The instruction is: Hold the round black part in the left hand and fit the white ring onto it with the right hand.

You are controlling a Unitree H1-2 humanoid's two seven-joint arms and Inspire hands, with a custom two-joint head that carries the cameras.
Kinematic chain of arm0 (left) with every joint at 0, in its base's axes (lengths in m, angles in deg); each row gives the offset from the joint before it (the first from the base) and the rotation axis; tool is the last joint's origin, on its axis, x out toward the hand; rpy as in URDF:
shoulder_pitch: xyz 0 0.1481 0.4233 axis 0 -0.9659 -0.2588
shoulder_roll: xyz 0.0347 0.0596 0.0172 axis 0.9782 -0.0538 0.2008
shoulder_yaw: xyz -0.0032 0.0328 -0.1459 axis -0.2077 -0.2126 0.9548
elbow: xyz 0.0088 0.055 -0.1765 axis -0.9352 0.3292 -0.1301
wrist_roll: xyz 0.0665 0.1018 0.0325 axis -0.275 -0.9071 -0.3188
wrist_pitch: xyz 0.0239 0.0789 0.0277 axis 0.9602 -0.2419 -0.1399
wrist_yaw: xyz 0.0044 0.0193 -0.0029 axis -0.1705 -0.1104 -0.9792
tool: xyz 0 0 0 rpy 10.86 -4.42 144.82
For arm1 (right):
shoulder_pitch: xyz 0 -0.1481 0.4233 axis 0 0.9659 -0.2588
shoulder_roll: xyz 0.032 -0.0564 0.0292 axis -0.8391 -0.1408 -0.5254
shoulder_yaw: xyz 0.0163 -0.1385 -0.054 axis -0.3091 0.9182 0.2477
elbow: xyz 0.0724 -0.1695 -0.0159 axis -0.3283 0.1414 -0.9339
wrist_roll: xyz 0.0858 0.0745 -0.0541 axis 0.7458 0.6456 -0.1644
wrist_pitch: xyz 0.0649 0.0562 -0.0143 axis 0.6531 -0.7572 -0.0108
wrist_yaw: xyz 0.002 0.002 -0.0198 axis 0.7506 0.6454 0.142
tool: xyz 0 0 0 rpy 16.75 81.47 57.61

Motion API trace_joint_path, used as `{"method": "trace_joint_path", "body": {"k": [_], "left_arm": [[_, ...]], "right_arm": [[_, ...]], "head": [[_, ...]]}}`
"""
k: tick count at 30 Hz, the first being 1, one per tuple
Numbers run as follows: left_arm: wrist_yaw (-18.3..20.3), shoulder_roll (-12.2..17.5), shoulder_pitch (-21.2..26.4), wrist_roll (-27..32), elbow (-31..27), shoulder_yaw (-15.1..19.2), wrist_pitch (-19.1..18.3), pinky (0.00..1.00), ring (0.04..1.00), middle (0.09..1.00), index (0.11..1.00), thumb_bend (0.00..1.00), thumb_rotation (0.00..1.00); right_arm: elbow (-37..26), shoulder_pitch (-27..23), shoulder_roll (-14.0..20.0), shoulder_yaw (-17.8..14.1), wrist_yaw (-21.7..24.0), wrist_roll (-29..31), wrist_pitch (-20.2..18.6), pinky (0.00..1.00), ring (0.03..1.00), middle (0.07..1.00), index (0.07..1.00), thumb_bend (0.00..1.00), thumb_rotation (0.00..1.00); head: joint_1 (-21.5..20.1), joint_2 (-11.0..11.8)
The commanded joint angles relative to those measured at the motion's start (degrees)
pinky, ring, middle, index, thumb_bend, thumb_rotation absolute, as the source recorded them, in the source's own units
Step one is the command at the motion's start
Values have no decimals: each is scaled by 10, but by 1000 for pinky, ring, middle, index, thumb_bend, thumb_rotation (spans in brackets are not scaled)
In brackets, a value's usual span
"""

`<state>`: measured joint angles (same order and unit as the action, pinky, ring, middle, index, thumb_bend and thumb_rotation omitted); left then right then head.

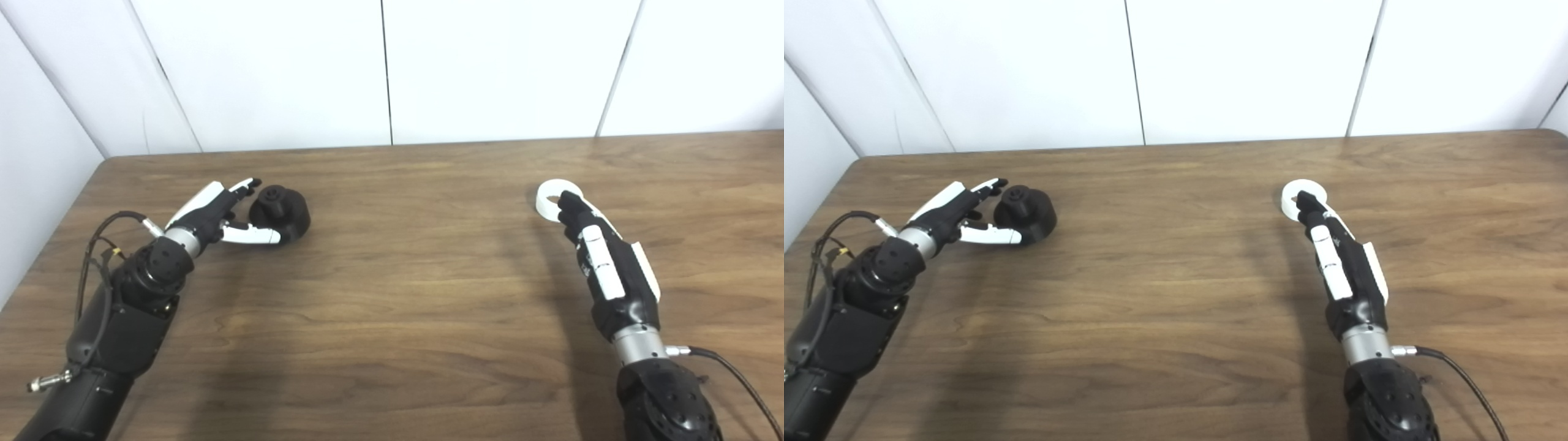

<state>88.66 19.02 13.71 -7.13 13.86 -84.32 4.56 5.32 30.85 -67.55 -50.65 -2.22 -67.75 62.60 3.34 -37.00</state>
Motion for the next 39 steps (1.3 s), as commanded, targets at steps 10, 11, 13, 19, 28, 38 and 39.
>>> {"method": "trace_joint_path", "body": {"k": [10, 11, 13, 19, 28, 38, 39], "left_arm": [[-4, 6, 35, -16, 18, -13, 29, 870, 977, 950, 856, 1000, 426], [-2, 7, 35, -16, 18, -15, 30, 868, 977, 949, 847, 1000, 427], [2, 8, 36, -17, 17, -18, 28, 872, 982, 951, 830, 1000, 434], [7, 10, 36, -22, 15, -23, 32, 887, 986, 952, 811, 1000, 434], [15, 10, 34, -33, 4, -29, 26, 863, 990, 962, 809, 996, 380], [10, 4, 28, -47, -6, -34, 33, 852, 996, 975, 806, 1000, 376], [8, 3, 27, -47, -7, -34, 34, 850, 996, 975, 804, 1000, 373]], "right_arm": [[-22, -12, 0, -5, 4, 7, 22, 990, 931, 884, 855, 461, 816], [-22, -12, 0, -6, 3, 8, 22, 991, 931, 884, 856, 460, 814], [-23, -12, -1, -7, 4, 10, 23, 993, 930, 883, 858, 444, 811], [-22, -11, -2, -9, 3, 16, 22, 998, 924, 873, 855, 434, 808], [-22, -13, 0, -12, 4, 21, 28, 1000, 914, 876, 859, 450, 802], [-25, -12, 5, -16, 6, 24, 26, 989, 902, 882, 863, 452, 804], [-26, -12, 5, -16, 5, 23, 25, 984, 903, 884, 863, 456, 806]], "head": [[0, -1], [0, -1], [0, -2], [0, -2], [0, -1], [2, -2], [1, -1]]}}
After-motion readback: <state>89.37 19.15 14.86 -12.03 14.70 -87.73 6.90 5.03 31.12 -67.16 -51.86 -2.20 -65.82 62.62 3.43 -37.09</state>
